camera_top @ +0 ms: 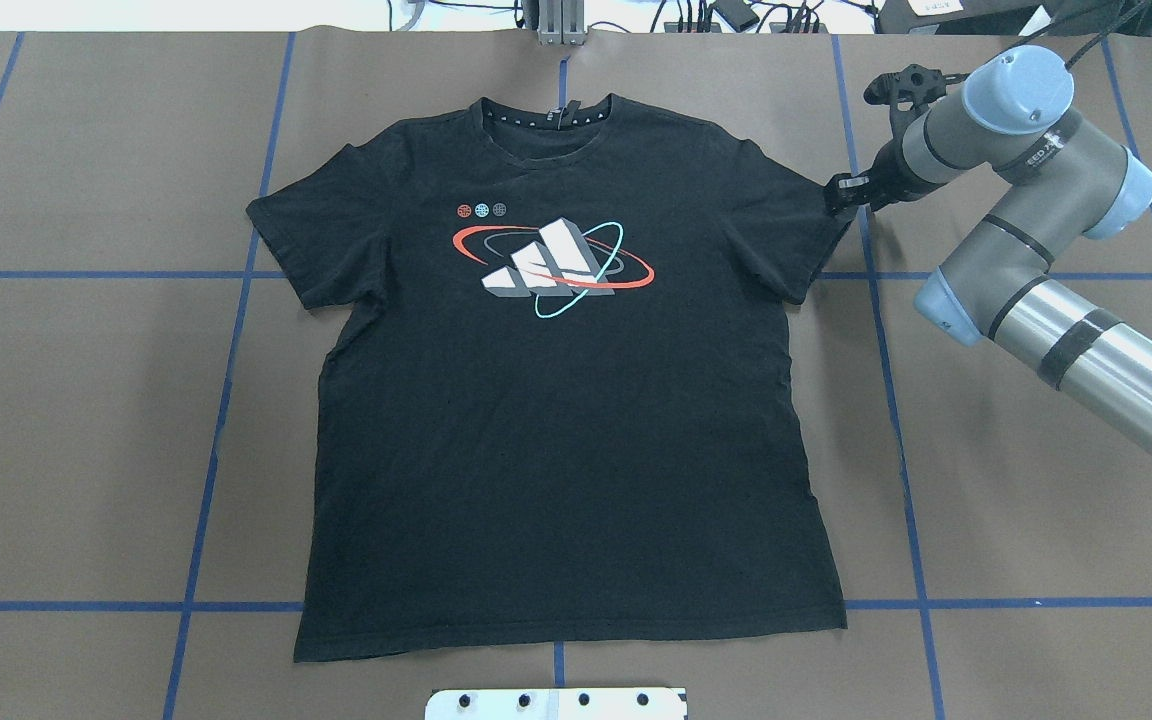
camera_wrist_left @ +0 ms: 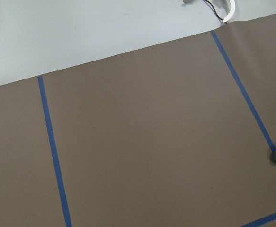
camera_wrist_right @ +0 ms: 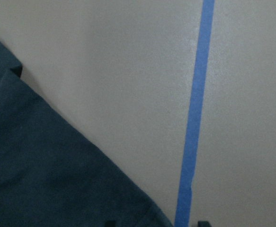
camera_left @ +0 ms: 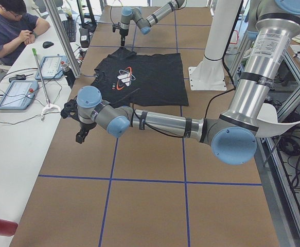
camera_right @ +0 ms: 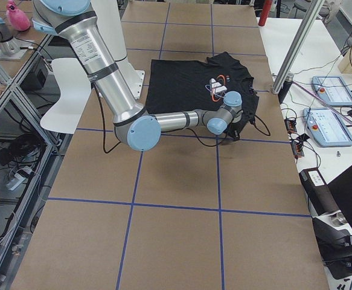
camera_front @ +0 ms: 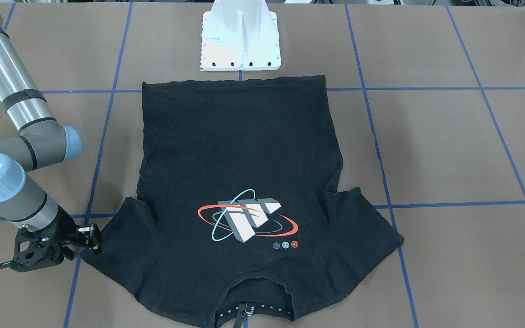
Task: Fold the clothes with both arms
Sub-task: 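Grasp the sleeve edge with the right gripper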
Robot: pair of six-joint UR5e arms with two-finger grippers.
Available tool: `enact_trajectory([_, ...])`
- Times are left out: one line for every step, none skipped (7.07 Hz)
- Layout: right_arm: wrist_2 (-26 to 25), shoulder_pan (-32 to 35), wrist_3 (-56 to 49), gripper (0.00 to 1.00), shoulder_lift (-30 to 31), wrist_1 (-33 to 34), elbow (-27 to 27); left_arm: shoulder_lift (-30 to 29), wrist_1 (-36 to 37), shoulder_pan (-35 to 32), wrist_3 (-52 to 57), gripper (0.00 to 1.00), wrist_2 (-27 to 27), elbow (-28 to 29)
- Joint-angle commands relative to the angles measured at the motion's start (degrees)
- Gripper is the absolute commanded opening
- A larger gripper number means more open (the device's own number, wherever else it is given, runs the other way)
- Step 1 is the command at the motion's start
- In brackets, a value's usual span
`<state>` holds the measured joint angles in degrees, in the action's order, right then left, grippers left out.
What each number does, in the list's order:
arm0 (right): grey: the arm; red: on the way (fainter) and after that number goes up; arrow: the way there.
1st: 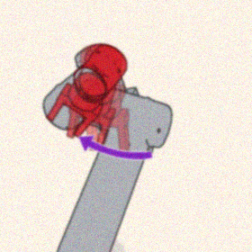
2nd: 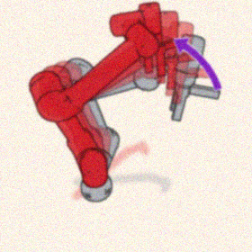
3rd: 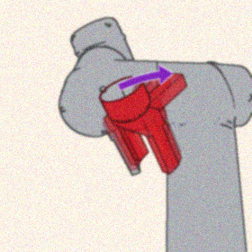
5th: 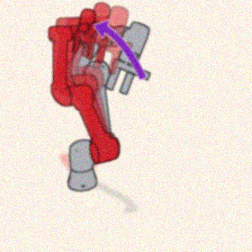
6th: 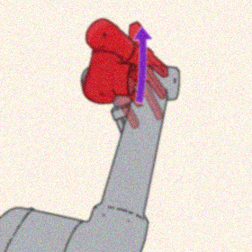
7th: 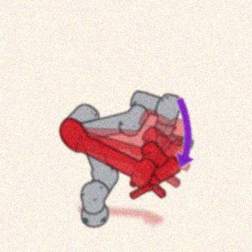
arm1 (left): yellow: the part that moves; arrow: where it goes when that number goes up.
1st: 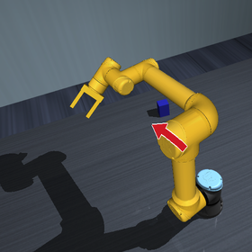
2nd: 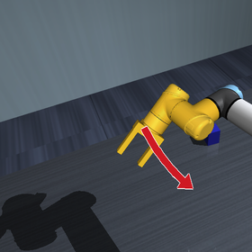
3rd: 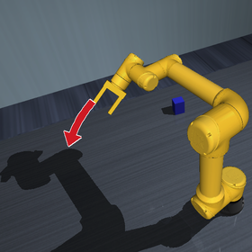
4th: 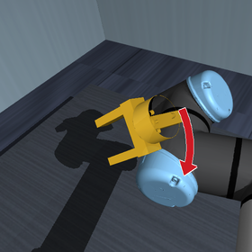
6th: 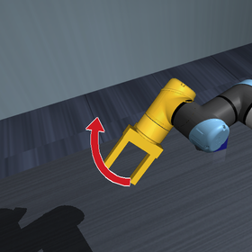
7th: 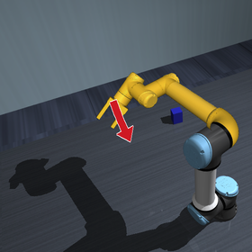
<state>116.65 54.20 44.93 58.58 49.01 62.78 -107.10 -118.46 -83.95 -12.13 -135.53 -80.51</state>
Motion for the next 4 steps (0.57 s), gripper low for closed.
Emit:
enact_trajectory([0.1, 0.0, 0.2, 0.37, 0.1, 0.0, 0.0, -0.1, 0.1, -0.1, 0.0, 1.0, 0.0, 0.0])
enact_trajectory([0.0, 0.0, 0.1, 0.19, 0.0, 0.1, 0.0, -0.1, 0.1, 0.0, 0.0, 1.0, 0.0, 0.0])
enact_trajectory([0.0, 0.0, 0.2, 0.08, 0.0, 0.1, 0.0, -0.2, 0.1, 0.0, 0.0, 1.0, 0.0, -0.1])
enact_trajectory([0.0, 0.0, 0.2, 0.0, 0.0, 0.1, 0.0, -0.3, 0.1, 0.0, 0.0, 1.0, 0.1, 0.0])
